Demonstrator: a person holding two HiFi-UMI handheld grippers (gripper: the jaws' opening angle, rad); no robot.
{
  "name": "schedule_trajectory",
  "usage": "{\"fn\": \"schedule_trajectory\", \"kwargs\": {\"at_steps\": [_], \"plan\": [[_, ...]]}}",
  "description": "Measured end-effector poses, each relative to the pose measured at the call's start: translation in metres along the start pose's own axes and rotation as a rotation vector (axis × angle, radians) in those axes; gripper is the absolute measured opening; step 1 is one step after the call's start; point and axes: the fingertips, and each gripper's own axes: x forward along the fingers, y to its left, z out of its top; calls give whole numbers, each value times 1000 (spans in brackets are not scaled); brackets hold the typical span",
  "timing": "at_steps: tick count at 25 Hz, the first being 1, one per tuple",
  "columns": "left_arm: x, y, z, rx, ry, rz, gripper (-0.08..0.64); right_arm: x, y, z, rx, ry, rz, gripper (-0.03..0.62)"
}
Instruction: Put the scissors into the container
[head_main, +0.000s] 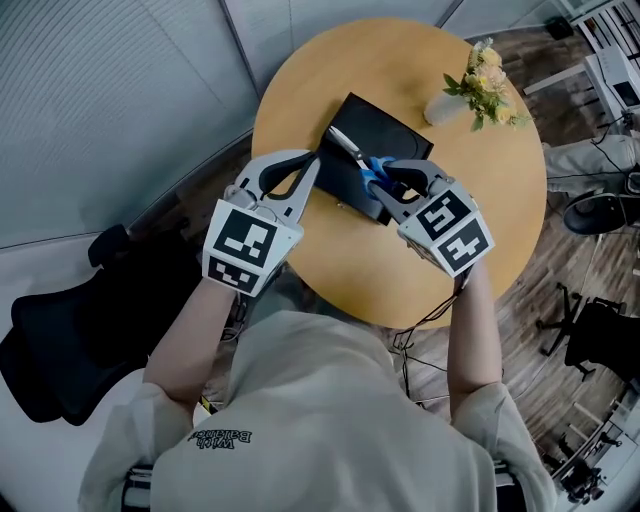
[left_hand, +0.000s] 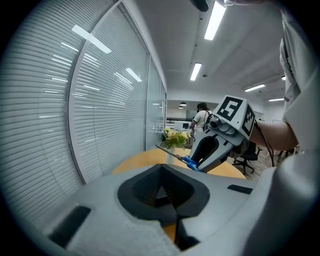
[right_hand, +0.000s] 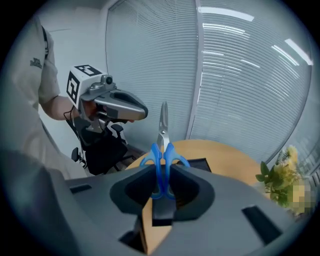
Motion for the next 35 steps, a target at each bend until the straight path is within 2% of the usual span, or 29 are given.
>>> {"fn": "schedule_trajectory", "kwargs": {"at_steps": [5,10,16,27,35], "plan": [[12,9,-19,-30,27,4,21,27,-6,-13,5,53,18,97],[25,10,-41,-52,64,-19,21,59,-10,-47,-8,156,36,97],[40,15,-70,-110,116,-54,21,90,-6,-72,31,215,84,95],[62,32,-128,-159,218,-67,21,136,-5,-120,52,348,124,95],[74,33,-149,-176,256,-88,21,160,-9,-152,50,436,138,95]]}}
